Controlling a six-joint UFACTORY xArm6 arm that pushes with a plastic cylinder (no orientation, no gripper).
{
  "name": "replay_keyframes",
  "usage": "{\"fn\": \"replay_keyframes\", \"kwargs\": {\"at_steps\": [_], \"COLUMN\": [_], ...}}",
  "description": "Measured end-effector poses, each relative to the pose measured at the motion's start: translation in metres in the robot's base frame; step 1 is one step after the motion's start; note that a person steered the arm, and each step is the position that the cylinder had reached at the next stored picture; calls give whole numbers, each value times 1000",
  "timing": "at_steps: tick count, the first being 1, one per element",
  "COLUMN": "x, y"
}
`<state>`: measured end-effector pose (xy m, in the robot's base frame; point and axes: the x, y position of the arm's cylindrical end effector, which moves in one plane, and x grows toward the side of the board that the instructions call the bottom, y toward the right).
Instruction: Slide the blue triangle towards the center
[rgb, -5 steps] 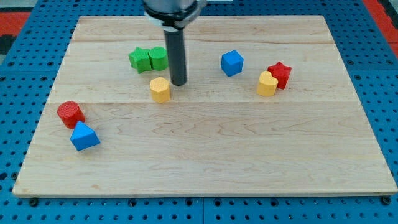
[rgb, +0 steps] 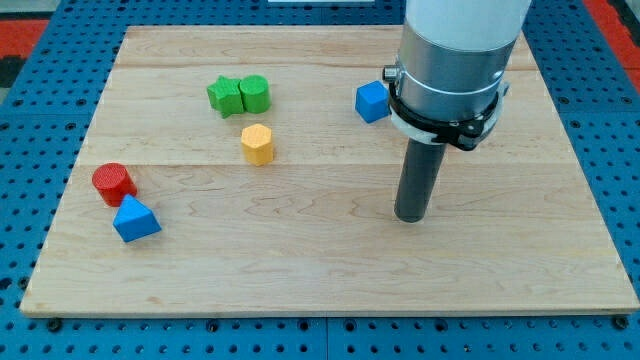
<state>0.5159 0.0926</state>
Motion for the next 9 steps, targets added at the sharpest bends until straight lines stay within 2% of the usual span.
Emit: {"fn": "replay_keyframes", "kwargs": {"at_steps": [2,3,5,6,8,9], "x": [3,7,4,12,13,18], "y": [4,30,15,47,17,47]}}
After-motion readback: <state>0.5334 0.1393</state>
